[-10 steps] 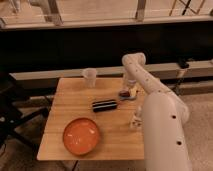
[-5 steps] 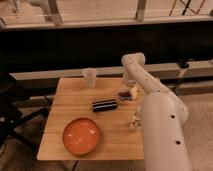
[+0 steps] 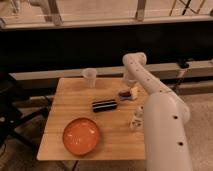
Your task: Place the pepper on the white sponge
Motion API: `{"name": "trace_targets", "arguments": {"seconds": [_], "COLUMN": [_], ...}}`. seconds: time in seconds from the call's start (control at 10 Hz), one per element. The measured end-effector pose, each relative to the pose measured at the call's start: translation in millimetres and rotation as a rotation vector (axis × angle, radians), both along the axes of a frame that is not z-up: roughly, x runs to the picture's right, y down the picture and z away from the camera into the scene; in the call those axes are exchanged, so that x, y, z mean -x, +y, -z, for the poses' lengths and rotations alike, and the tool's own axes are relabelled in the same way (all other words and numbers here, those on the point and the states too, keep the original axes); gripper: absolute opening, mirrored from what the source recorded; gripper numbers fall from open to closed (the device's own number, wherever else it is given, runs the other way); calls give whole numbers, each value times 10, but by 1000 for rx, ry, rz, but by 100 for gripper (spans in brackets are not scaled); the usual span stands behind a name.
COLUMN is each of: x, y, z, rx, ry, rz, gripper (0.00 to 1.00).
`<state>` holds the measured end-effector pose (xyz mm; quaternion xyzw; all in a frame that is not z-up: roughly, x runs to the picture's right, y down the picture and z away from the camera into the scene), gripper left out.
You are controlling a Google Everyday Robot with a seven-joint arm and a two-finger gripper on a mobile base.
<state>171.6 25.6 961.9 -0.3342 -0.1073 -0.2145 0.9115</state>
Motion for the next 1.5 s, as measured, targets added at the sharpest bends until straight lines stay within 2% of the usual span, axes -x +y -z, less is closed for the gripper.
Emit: {"name": "trace_targets", "arguments": {"seconds": [0.4, 0.8, 1.4, 1.5], "x": [2, 4, 75, 79], "y": [-96, -290, -280, -303], "z": [91, 301, 324, 367], "rx": [12, -11, -7, -17], "ry": [-41, -86, -116, -125], "rz": [-24, -39, -32, -29], "gripper": [80, 80, 80, 80]}}
